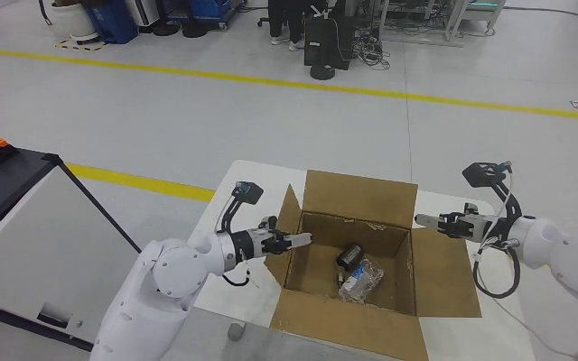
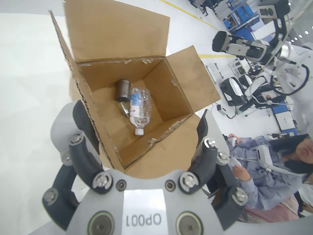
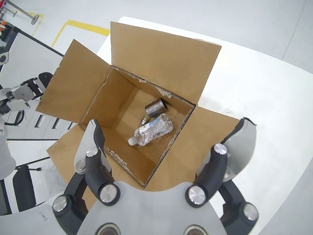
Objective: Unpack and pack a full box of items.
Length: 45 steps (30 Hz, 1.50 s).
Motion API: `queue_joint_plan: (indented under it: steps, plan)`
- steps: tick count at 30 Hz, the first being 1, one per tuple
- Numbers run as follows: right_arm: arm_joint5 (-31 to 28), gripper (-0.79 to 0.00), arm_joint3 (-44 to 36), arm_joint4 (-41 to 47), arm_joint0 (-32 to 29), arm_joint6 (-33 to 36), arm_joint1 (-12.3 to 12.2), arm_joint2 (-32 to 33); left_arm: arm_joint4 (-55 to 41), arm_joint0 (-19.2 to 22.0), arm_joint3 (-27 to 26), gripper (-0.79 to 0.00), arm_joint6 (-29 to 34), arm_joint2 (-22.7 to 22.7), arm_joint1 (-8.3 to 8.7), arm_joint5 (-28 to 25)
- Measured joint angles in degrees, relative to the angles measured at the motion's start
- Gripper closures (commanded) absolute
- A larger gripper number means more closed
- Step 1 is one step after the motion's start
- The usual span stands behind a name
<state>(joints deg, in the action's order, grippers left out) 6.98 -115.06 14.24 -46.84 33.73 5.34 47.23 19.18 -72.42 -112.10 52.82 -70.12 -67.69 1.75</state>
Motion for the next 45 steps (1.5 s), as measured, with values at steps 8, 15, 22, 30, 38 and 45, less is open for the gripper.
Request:
queue_joint_plan:
  steps: [8, 15, 22, 30, 38, 45]
  plan:
    - [0.0, -0.785, 0.0, 0.0, 0.0, 0.0, 0.0, 0.0, -2.8, 5.0, 4.3, -0.785, 0.3, 7.3, -0.97, -2.2]
    - [0.0, -0.785, 0.0, 0.0, 0.0, 0.0, 0.0, 0.0, -3.4, 8.1, 9.3, -0.785, 0.5, 11.7, -1.66, -1.9]
    - [0.0, -0.785, 0.0, 0.0, 0.0, 0.0, 0.0, 0.0, -1.4, 9.9, 12.6, -0.785, 1.8, 14.4, -1.89, -2.0]
    - [0.0, -0.785, 0.0, 0.0, 0.0, 0.0, 0.0, 0.0, -0.4, 11.4, 14.4, -0.785, 3.0, 16.5, -2.10, -2.1]
    - [0.0, -0.785, 0.0, 0.0, 0.0, 0.0, 0.0, 0.0, 0.8, 12.4, 15.7, -0.785, 4.1, 18.2, -2.26, -1.2]
    - [0.0, -0.785, 0.0, 0.0, 0.0, 0.0, 0.0, 0.0, 1.9, 13.0, 15.0, -0.785, 4.0, 18.6, -2.27, -1.0]
